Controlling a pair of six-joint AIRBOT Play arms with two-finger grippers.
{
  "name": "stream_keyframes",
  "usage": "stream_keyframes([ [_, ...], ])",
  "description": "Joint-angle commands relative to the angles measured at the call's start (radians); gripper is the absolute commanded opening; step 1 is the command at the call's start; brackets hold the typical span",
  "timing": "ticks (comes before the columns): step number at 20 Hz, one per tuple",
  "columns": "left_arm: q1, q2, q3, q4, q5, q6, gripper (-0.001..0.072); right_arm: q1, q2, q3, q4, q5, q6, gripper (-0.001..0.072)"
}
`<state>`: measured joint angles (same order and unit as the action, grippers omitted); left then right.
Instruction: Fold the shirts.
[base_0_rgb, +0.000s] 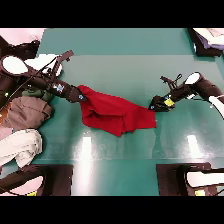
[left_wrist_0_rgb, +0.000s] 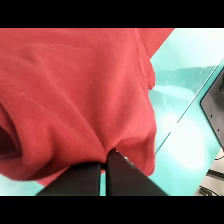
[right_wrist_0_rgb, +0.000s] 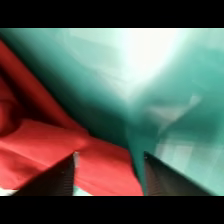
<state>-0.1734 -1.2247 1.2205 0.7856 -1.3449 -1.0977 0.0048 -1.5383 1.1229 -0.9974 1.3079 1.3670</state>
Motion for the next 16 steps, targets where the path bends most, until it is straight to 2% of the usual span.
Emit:
stream_keyframes([
  [1,0.0,0.001,0.001,0.001,0.001,-0.003,0.0024,0.042,-0.005,0.0,0.012,-0.022,-0.047,0.0148],
  [2,0.0,0.002,0.002,0.0,0.002,-0.003,0.0024,0.061,0.007,-0.001,0.011,-0.024,-0.074,0.002],
  [6,0.0,0.01,0.136,0.012,-0.011,-0.032,0.0024,0.082,0.167,0.105,0.011,-0.025,-0.093,0.0018],
  [13,0.0,0.01,0.77,0.011,-0.225,-0.11,0.0024,0.082,0.565,0.577,-0.001,-0.142,-0.018,0.0017],
  [16,0.0,0.03,0.954,0.006,-0.226,-0.163,0.0024,0.082,0.661,0.689,-0.001,-0.159,0.024,0.0017],
])
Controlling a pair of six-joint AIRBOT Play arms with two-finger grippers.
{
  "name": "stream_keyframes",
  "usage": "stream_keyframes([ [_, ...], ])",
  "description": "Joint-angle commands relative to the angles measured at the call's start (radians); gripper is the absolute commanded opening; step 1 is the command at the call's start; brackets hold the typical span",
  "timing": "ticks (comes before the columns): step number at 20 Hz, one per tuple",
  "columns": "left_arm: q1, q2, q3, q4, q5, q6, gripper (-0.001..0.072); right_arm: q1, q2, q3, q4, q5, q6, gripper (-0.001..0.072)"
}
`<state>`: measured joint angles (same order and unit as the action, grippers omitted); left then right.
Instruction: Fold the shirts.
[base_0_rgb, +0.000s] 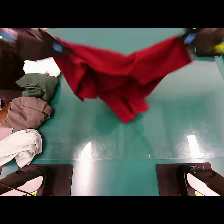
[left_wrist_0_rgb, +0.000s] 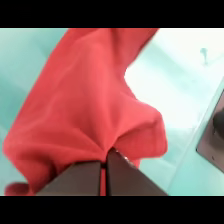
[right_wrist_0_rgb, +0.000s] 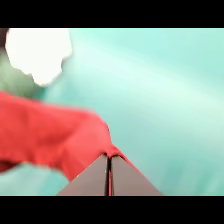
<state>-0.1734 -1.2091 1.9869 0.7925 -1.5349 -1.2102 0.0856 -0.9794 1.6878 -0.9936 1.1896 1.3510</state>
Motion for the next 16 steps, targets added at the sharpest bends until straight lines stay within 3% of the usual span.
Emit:
stream_keyframes([
  [1,0.0,0.044,0.187,-0.009,-0.012,-0.05,0.0024,0.001,0.126,0.145,-0.009,-0.039,0.04,0.0017],
  [8,0.0,0.164,0.178,0.006,0.018,-0.047,0.0024,0.001,0.161,0.202,-0.283,-0.016,0.226,0.0016],
  [14,0.0,0.11,-0.265,0.251,0.019,-0.046,0.0024,0.002,-0.123,0.202,-0.262,0.251,0.272,0.0017],
  [16,0.0,0.043,-0.39,0.316,0.056,-0.046,0.0024,0.002,-0.238,0.201,-0.262,0.279,0.271,0.0018],
])
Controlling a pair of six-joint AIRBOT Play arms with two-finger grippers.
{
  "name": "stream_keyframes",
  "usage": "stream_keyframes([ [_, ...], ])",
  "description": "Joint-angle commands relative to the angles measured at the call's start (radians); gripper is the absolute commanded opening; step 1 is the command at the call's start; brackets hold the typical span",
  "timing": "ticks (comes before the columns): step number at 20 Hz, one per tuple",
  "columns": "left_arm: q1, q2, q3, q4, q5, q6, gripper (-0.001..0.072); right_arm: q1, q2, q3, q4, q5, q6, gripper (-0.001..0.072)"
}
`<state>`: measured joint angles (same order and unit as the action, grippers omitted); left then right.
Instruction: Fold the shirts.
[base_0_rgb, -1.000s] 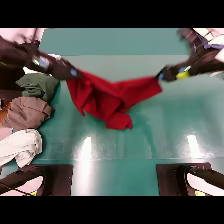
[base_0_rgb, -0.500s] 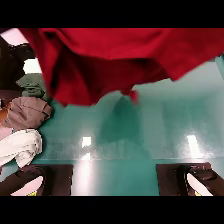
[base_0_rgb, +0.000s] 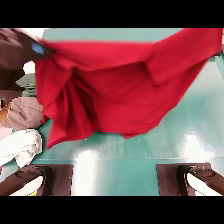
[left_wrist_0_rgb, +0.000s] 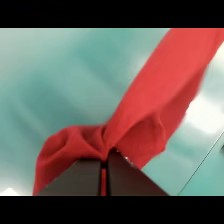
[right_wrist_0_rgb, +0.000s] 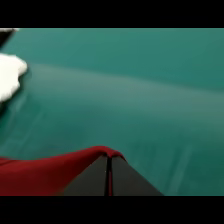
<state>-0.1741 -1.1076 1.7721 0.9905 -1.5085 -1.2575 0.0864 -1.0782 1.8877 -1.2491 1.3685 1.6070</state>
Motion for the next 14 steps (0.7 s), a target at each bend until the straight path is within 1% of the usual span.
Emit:
stream_keyframes([
  [1,0.0,-0.104,-0.218,0.137,0.069,0.002,0.0024,0.001,-0.203,0.0,-0.007,0.085,0.006,0.0019],
  [3,0.0,-0.218,-0.254,0.173,0.187,-0.002,0.0025,0.001,-0.306,0.0,-0.007,0.02,-0.01,0.0019],
  [5,0.014,-0.313,-0.247,0.183,0.294,-0.063,0.0026,0.001,-0.397,0.0,-0.005,-0.065,-0.01,0.0019],
  [6,0.027,-0.346,-0.242,0.182,0.341,-0.081,0.017,0.0,-0.43,0.0,-0.001,-0.104,-0.01,0.002],
  [7,0.043,-0.365,-0.238,0.18,0.369,-0.104,0.0483,0.0,-0.458,0.0,0.0,-0.133,-0.011,0.0021],
  [8,0.064,-0.372,-0.233,0.181,0.378,-0.128,0.0625,0.0,-0.481,0.0,0.0,-0.16,-0.011,0.0133],
  [9,0.09,-0.369,-0.23,0.18,0.374,-0.13,0.0625,-0.004,-0.497,0.0,0.0,-0.176,-0.011,0.0436],
  [10,0.116,-0.369,-0.219,0.18,0.351,-0.13,0.0625,-0.015,-0.506,0.0,0.002,-0.182,-0.011,0.056],
  [12,0.184,-0.366,-0.201,0.177,0.264,-0.13,0.0624,-0.032,-0.505,0.0,0.002,-0.173,-0.011,0.0551],
  [14,0.245,-0.364,-0.217,0.153,0.152,-0.128,0.0624,-0.051,-0.486,0.0,0.002,-0.119,-0.011,0.0551],
])
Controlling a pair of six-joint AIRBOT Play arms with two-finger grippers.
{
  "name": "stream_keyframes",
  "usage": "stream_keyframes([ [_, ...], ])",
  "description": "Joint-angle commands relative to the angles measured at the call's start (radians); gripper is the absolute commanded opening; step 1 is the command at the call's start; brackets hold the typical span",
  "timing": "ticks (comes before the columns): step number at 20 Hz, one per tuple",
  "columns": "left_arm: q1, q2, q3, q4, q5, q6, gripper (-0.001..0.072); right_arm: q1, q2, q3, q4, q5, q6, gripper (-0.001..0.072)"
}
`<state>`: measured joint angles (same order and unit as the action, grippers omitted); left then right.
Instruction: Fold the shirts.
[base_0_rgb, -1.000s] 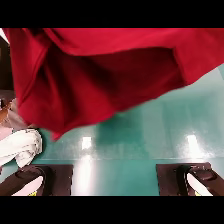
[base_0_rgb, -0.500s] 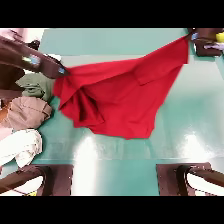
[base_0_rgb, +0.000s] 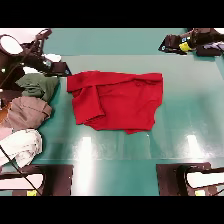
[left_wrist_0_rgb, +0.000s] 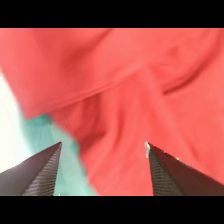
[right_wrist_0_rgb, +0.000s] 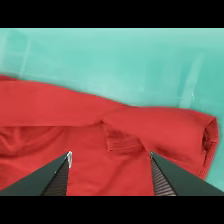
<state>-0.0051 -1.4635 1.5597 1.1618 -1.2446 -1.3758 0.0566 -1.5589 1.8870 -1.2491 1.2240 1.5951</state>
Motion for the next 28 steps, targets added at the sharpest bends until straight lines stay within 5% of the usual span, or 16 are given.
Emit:
stream_keyframes([
  [1,0.098,-0.008,-0.035,-0.037,-0.146,-0.004,0.0624,-0.027,0.004,0.001,0.002,0.052,0.0,0.055],
  [11,0.121,0.142,-0.74,-0.285,0.061,0.12,0.0624,-0.027,0.107,0.001,0.027,0.198,-0.045,0.055],
  [22,0.0,0.142,-0.838,-0.37,0.233,0.111,0.0605,-0.027,0.128,0.001,0.028,0.23,-0.044,0.055],
  [24,-0.003,0.142,-0.836,-0.379,0.248,0.085,0.0171,-0.027,0.128,0.001,0.027,0.263,-0.045,0.055],
  [25,-0.003,0.142,-0.83,-0.376,0.242,0.086,0.0031,-0.028,0.128,0.001,0.027,0.285,-0.045,0.055],
  [28,-0.001,0.153,-0.77,-0.355,0.179,0.093,0.0024,-0.029,0.128,0.0,0.023,0.366,-0.053,0.0547],
])
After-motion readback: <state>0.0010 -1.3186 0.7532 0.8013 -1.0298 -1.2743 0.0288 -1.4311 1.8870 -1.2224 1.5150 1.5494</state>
